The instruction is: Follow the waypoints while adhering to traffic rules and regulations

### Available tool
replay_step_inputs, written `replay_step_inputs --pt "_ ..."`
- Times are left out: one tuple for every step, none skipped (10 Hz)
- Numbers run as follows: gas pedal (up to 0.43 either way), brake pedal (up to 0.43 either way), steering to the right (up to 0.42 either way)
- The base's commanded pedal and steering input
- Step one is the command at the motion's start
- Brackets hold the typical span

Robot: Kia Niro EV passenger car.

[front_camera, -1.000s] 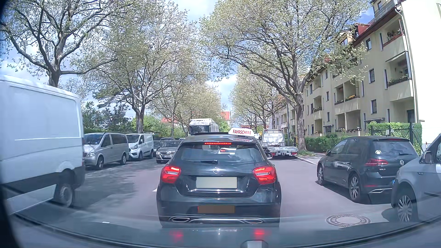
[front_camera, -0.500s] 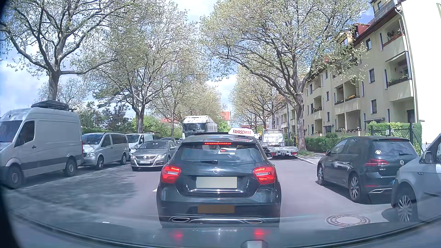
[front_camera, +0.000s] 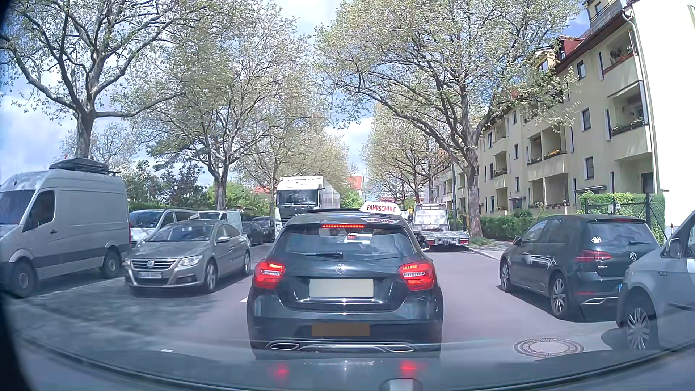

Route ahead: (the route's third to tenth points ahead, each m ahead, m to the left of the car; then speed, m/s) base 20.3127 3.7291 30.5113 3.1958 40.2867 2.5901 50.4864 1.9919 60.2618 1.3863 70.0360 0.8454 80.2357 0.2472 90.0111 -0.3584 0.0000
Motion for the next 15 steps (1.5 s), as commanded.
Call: replay_step_inputs --pt "0.000 0.390 -0.004" --pt "0.000 0.390 -0.004" --pt "0.000 0.390 -0.004" --pt "0.000 0.390 -0.004" --pt "0.000 0.390 -0.004" --pt "0.000 0.390 -0.004" --pt "0.000 0.390 -0.004" --pt "0.000 0.390 -0.004" --pt "0.000 0.390 -0.004" --pt "0.000 0.390 -0.004" --pt "0.000 0.390 -0.004" --pt "0.000 0.390 -0.004" --pt "0.000 0.390 -0.004" --pt "0.000 0.390 -0.004" --pt "0.000 0.390 -0.004"
